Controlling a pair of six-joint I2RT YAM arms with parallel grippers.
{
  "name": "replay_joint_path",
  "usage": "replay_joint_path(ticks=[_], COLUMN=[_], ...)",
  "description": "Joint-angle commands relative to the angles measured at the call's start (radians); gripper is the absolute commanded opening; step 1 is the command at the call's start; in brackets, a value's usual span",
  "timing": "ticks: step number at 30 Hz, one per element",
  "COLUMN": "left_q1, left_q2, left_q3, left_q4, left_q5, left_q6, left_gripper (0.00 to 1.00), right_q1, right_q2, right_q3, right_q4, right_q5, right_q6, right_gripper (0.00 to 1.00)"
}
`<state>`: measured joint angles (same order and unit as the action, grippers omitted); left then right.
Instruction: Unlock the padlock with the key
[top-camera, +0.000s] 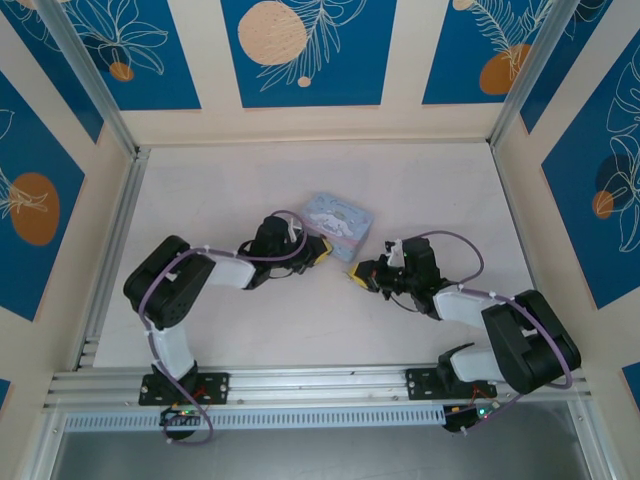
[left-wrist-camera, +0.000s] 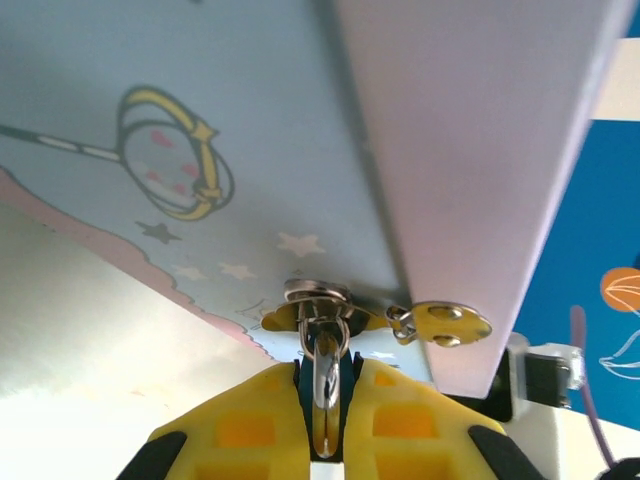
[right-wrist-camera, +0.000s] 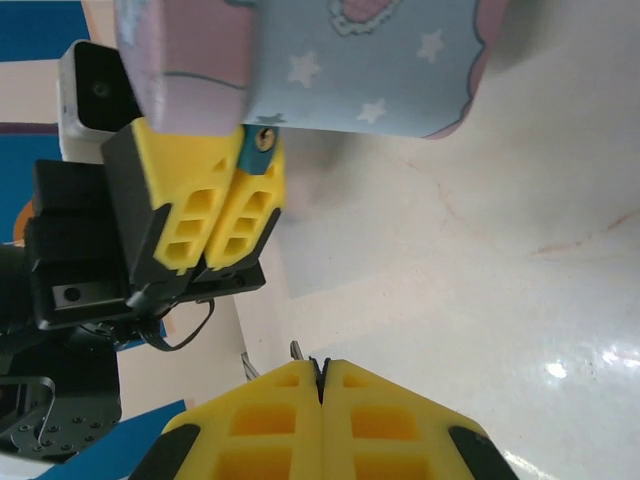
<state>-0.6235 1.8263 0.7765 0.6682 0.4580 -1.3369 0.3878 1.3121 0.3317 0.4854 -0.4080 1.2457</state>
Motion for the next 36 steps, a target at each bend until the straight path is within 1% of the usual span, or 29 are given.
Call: replay_joint_path(ticks=[1,7,11,15,18,26,36], left_q1=[0.009,0.008,0.006,0.0,-0.008,-0.021,-0.03], left_q2=[-0.049,-0.079,-0.092,-0.091,-0.086,-0.085,-0.077], left_q3=[-0.009,-0.032,-0.039,-0.045,-0.042,-0.049,-0.061], left_q4=[0.089,0.129,0.143,0.188,0.217,0.255,0.288], left_q5=[0.058,0.042,0.012,-0.021,-0.035,-0.058,-0.078], left_q6=[-0.042,-0.089,-0.113,-0.153,-0.173,-0.208,-0.24], left_gripper=[0.0,0.0,0.0,0.0,0.0,0.0,0.0], right_q1=[0.014,0.021,0.022,0.027,0.038,0.072,0.101], right_q2=[-0.039,-0.106,-0.121,-0.119,-0.113,-0.108,-0.066], right_q3=[-0.007,0.019,0.031,0.027,0.038,0.066,0.097], right_q4=[0.009,-0.051,-0.048,-0.008,0.017,0.008,0.049], right_q5=[0.017,0.064,0.097,0.146,0.171,0.24,0.32], right_q6=[0.055,0.069,0.113,0.2,0.233,0.247,0.267], right_gripper=[0.0,0.0,0.0,0.0,0.0,0.0,0.0])
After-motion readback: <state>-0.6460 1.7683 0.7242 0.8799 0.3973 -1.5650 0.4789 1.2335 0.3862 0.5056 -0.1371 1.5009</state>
